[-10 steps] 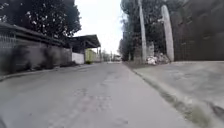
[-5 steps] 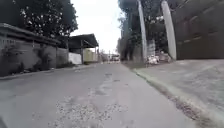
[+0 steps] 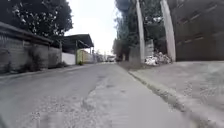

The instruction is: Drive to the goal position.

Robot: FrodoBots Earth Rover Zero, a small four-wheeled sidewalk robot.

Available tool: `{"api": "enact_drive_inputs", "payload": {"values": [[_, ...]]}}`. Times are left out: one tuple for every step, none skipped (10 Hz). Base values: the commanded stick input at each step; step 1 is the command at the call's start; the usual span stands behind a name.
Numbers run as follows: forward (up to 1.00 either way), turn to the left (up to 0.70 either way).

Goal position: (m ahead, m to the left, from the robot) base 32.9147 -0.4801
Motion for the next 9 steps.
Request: {"api": "enact_drive_inputs", "payload": {"values": [[1.0,-0.04],[1.0,-0.04],[1.0,-0.04],[1.0,-0.04],[1.0,-0.04],[1.0,-0.01],[1.0,0.0],[1.0,0.0],[1.0,0.0]]}}
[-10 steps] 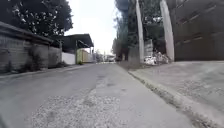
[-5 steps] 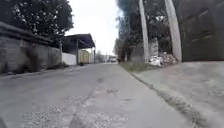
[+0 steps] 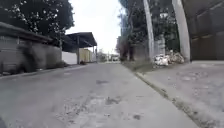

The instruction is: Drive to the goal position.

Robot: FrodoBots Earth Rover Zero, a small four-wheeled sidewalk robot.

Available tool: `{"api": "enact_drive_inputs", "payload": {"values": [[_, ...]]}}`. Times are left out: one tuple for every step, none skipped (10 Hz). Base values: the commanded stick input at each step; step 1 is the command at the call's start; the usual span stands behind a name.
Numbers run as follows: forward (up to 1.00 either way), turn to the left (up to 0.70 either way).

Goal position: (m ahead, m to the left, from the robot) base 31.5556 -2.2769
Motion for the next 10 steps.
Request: {"api": "enact_drive_inputs", "payload": {"values": [[1.0,0.0],[1.0,0.0],[1.0,0.0],[1.0,0.0],[1.0,0.0],[1.0,0.0],[1.0,0.0],[1.0,0.0],[1.0,0.0],[1.0,-0.01]]}}
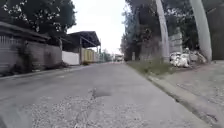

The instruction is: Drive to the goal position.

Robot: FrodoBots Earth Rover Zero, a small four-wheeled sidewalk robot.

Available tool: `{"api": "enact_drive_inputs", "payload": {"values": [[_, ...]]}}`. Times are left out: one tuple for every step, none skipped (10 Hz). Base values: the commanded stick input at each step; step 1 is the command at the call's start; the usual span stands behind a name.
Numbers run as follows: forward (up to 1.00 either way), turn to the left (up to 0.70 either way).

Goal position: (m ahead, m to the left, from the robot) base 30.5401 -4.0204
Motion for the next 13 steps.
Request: {"api": "enact_drive_inputs", "payload": {"values": [[1.0,-0.14],[1.0,-0.35],[1.0,-0.39],[1.0,-0.39],[1.0,-0.39],[1.0,-0.28],[1.0,-0.01],[1.0,0.0],[1.0,0.0],[1.0,0.0],[1.0,0.0],[1.0,-0.01],[1.0,-0.02]]}}
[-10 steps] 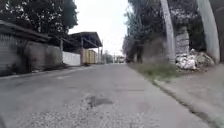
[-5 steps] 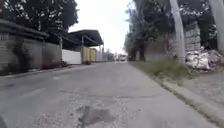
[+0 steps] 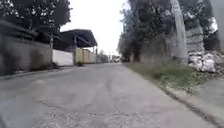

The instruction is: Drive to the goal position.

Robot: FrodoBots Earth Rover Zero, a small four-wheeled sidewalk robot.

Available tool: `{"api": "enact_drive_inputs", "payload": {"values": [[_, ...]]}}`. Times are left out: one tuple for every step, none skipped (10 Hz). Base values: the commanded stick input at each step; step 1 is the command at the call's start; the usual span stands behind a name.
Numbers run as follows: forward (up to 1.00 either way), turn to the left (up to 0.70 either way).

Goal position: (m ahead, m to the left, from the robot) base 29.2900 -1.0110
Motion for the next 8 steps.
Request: {"api": "enact_drive_inputs", "payload": {"values": [[1.0,-0.02],[1.0,-0.03],[1.0,-0.04],[1.0,-0.04],[1.0,-0.04],[1.0,-0.11],[1.0,-0.37],[1.0,-0.32]]}}
